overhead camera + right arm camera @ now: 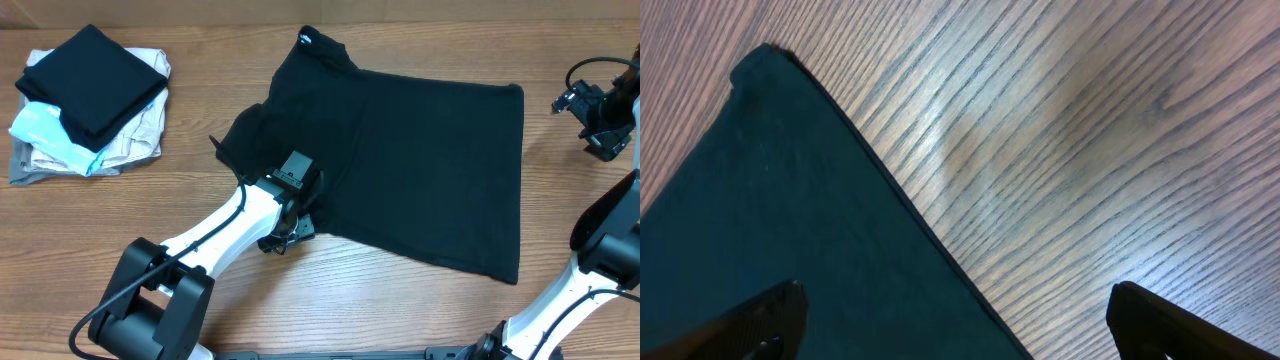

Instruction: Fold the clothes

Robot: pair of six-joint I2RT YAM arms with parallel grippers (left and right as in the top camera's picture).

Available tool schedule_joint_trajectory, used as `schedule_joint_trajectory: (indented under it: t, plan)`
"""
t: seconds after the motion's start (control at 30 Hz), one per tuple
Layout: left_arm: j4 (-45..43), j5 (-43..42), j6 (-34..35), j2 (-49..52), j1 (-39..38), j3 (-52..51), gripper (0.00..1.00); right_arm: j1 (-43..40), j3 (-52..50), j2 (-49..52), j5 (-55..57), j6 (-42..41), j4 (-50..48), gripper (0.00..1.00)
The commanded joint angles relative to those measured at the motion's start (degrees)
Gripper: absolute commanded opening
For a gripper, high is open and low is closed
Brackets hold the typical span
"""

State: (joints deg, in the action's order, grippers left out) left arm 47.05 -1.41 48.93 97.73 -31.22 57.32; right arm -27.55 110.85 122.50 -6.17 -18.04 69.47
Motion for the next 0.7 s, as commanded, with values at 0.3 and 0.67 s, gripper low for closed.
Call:
schedule_joint_trajectory:
  t: [0.3, 0.67]
  plan:
    - [-0.2, 1.7, -1.4, -1.6, -0.2, -0.4, 0.38, 0.2, 0.1, -1.6, -0.3, -0.4, -0.3, 1.00]
    - [-0.4, 2.0, -1.8, -1.6, -0.2, -0.3, 0.14, 0.2, 0.1, -1.6, -0.3, -0.4, -0.3, 1.00]
